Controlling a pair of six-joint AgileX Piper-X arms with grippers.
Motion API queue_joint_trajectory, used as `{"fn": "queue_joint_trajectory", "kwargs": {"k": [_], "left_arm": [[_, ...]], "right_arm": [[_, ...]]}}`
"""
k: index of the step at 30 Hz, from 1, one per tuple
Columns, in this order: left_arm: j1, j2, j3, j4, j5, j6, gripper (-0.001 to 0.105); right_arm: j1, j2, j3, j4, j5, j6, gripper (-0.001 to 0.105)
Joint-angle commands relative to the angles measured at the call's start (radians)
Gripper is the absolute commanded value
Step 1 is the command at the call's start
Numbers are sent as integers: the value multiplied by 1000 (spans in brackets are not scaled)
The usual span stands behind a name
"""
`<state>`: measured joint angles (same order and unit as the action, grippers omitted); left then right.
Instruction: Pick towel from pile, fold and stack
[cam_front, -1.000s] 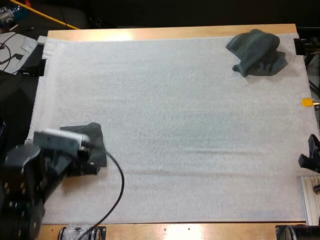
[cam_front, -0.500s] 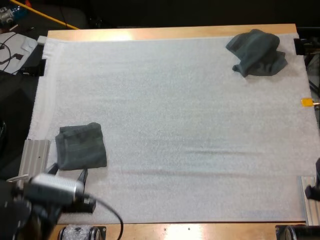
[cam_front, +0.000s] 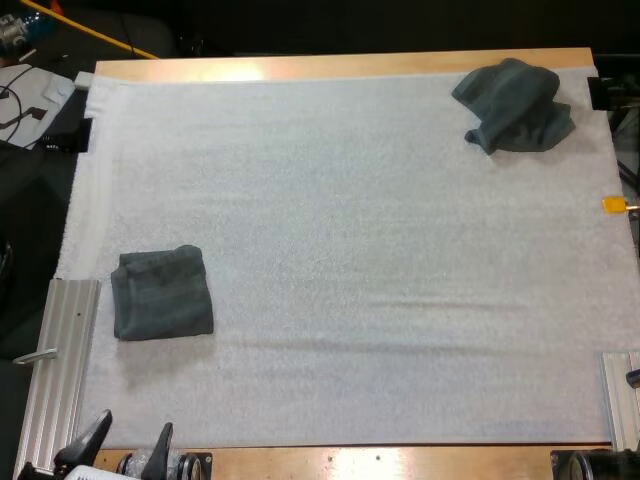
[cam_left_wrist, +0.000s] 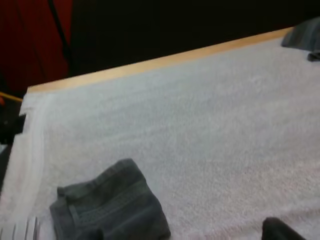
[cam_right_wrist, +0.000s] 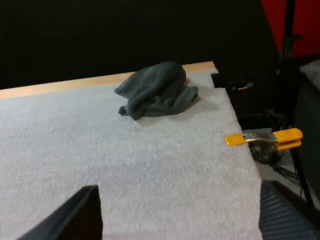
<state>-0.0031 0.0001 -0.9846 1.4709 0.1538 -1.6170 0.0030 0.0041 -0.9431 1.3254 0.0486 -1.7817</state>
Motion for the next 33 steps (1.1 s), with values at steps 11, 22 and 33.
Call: {"fn": "queue_joint_trajectory", "kwargs": {"k": [11,22,33], "left_arm": [[0,-164,9,79,9,-16,60],[2,-166,79,-49,12,-5,60],[-1,-155,264,-365,1,-13,60]], "right_arm": [[-3,-70,-13,82,-3,1,64],[-4,-72,28,-99,-1,-4,64],[-5,-63,229,-300,-4,7,64]]}}
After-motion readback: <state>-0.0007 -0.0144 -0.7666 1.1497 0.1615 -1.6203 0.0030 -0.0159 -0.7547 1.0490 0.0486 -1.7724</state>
